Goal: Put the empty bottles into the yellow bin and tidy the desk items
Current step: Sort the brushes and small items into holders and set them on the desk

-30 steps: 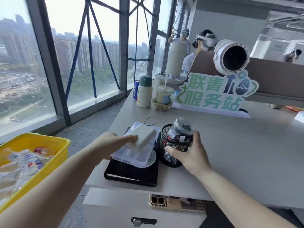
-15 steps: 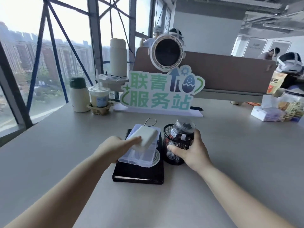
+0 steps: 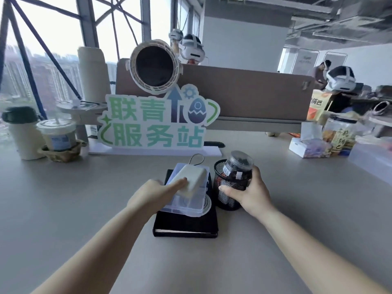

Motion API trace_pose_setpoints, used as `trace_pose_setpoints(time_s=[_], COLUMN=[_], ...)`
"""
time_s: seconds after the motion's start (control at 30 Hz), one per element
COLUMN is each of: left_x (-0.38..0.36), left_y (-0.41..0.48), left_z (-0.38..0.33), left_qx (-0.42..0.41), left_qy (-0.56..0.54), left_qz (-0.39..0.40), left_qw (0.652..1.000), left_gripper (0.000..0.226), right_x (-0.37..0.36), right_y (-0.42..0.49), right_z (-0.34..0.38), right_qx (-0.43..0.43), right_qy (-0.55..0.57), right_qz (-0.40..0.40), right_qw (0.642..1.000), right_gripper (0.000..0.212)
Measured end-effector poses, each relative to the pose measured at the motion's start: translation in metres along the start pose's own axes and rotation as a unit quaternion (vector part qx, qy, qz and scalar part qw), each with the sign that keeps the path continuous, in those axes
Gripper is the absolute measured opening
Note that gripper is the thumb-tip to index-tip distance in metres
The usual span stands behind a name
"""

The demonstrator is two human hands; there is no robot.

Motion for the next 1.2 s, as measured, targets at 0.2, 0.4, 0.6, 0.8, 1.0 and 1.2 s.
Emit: trace_pose_setpoints(time_s=[0.2, 0.4, 0.6, 0.8, 1.0, 1.2], left_x=[-0.070, -0.132, -0.178, -0.216, -0.238, -0.263], left_y=[0.056, 0.102, 0.142, 0.161, 0.185, 0.195], left_z=[-0.052, -0.106, -0.141, -0.161, -0.182, -0.209], left_qx=[-0.022, -0.022, 0.002, 0.010, -0.019, -0.007], left_qy=[0.019, 0.029, -0.012, -0.028, -0.015, 0.091], left_qz=[0.000, -0.016, -0.025, -0.022, -0.047, -0.073], left_qw=[1.000, 0.999, 1.000, 0.999, 0.999, 0.993], left_gripper=[0.064, 0.062, 0.070, 0.074, 0.064, 0.052], right_x=[0.053, 0.100, 0.131, 0.152, 0.168, 0.182], right_y=[0.065, 0.133, 0.188, 0.228, 0.268, 0.283], right_z=[-0.047, -0.091, -0.119, -0.141, -0.162, -0.173], right_qx=[-0.006, -0.022, -0.025, -0.022, -0.021, -0.016], right_qy=[0.000, 0.015, 0.020, 0.030, -0.004, -0.039], right_qz=[-0.044, -0.053, -0.060, -0.054, -0.096, -0.135], right_qw=[0.999, 0.998, 0.998, 0.998, 0.995, 0.990], right_gripper=[0.078, 0.079, 0.082, 0.078, 0.085, 0.088])
Point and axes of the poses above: each hand's wrist, its own y-axis towards the middle knuckle, its own x-axis out of the back of the hand, z = x × y, the point moved 4 cm from there along y, towards the middle knuckle, and after that the axes turned 7 degrees about -x, right-handed, at the moved point
